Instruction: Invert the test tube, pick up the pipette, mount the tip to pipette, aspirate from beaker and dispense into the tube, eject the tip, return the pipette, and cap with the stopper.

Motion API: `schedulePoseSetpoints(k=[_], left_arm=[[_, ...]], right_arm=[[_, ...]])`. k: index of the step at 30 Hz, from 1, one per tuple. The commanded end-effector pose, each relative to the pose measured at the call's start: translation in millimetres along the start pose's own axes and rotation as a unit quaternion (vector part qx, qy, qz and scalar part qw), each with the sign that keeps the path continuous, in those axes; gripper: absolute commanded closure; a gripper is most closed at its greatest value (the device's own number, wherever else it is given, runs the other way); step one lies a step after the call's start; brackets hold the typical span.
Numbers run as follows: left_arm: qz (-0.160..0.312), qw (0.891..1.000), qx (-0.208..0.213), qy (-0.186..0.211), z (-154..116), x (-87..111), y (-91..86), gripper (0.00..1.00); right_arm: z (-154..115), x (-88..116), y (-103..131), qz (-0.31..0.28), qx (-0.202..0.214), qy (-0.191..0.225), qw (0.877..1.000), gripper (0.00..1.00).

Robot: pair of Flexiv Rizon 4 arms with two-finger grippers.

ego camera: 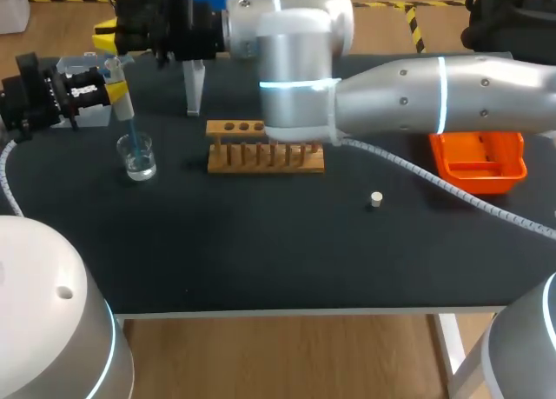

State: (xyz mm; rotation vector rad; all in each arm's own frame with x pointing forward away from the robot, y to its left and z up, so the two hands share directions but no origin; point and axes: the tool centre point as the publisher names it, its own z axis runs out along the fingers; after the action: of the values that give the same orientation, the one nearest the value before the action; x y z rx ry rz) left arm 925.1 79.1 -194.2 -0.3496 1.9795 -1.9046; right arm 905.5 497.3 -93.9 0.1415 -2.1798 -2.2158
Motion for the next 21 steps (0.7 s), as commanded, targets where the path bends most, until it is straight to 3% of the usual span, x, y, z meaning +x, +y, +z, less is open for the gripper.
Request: schedulePoseSetpoints(k=[1,8,21], left_arm=[[0.000,1.000,-0.001,-0.001,0,0.7,-0.5,1.00],[0.000,1.000,-0.001,-0.001,0,0.7,-0.5,1.00],[0.000,1.000,-0.001,-0.001,0,0.7,-0.5,1.00]], right_arm=[[-32,9,14,-0.007,-0.005,-0.001,1.000,0.00],[-85,14,27,-0.036,0.011,-0.003,0.999,0.00],[-197,21,6,-0.046,0.050,-0.033,0.997,0.00]])
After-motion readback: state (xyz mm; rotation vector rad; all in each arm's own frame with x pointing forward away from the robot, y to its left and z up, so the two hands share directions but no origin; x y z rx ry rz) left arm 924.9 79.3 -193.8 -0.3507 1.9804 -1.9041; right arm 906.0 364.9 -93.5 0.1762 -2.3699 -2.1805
